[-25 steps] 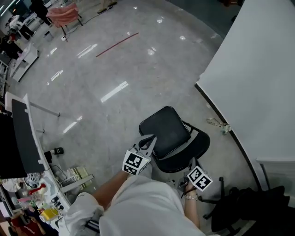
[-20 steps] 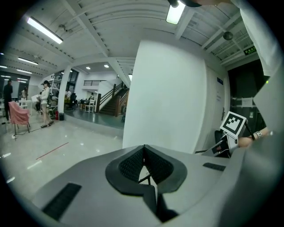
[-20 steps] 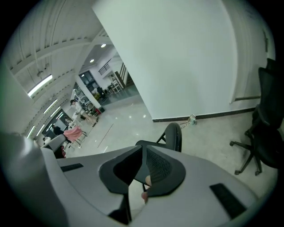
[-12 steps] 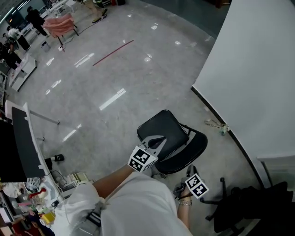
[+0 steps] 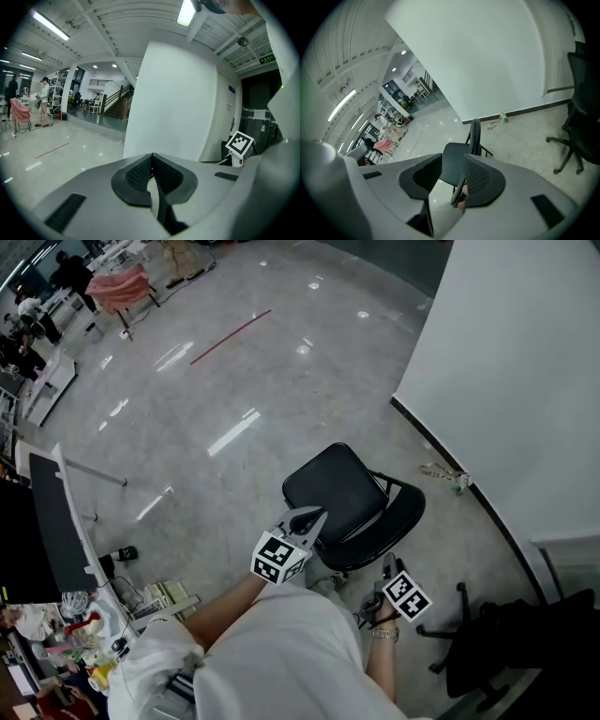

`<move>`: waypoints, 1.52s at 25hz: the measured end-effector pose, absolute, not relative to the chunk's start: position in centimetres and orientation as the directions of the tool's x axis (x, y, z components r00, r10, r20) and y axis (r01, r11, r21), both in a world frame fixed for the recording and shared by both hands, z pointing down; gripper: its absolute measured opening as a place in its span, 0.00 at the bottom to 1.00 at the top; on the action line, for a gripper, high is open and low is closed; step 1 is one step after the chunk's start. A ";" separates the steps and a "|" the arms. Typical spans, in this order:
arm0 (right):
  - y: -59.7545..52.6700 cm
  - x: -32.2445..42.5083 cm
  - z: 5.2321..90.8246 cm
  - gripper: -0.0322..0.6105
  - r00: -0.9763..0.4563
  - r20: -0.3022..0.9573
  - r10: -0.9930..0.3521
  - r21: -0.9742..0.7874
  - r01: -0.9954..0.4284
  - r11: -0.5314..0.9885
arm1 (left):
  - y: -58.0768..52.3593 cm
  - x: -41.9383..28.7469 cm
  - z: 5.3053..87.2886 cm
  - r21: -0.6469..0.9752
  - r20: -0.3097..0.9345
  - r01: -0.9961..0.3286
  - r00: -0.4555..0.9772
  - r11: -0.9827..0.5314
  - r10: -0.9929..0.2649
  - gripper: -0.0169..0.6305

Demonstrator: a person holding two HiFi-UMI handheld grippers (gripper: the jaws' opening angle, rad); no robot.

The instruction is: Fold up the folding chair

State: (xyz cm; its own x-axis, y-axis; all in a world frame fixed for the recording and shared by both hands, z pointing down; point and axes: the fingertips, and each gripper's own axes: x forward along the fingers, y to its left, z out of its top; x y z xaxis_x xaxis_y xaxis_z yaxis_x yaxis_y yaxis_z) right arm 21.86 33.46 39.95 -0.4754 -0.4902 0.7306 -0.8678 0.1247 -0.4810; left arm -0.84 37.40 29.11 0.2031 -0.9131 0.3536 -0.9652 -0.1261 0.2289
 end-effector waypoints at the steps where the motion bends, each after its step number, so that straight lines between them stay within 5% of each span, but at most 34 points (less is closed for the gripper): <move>1: 33.9 21.6 40.1 0.24 -0.469 0.736 -0.487 -0.477 -0.871 0.118 | 37.7 -1.4 29.4 0.232 0.361 -0.964 0.207 -0.128 -0.909 0.04; 17: 37.6 15.1 42.9 0.28 -0.165 0.830 -0.532 -0.278 -0.950 -0.140 | 35.0 -13.7 36.1 0.373 0.442 -0.826 0.560 -0.424 -0.701 0.05; 22: 37.5 16.7 44.7 0.28 -0.119 0.856 -0.503 -0.240 -0.953 -0.184 | 32.9 -15.0 39.7 0.415 0.475 -0.794 0.605 -0.443 -0.639 0.20; 30: 34.4 18.9 49.2 0.28 -0.065 0.882 -0.467 -0.152 -0.976 -0.153 | 29.6 -15.7 47.7 0.559 0.491 -0.789 0.563 -0.255 -0.665 0.27; 38: 30.9 20.3 54.2 0.36 -0.031 0.897 -0.440 -0.087 -0.990 -0.107 | 28.4 -14.2 59.1 0.597 0.579 -0.722 0.690 -0.350 -0.435 0.39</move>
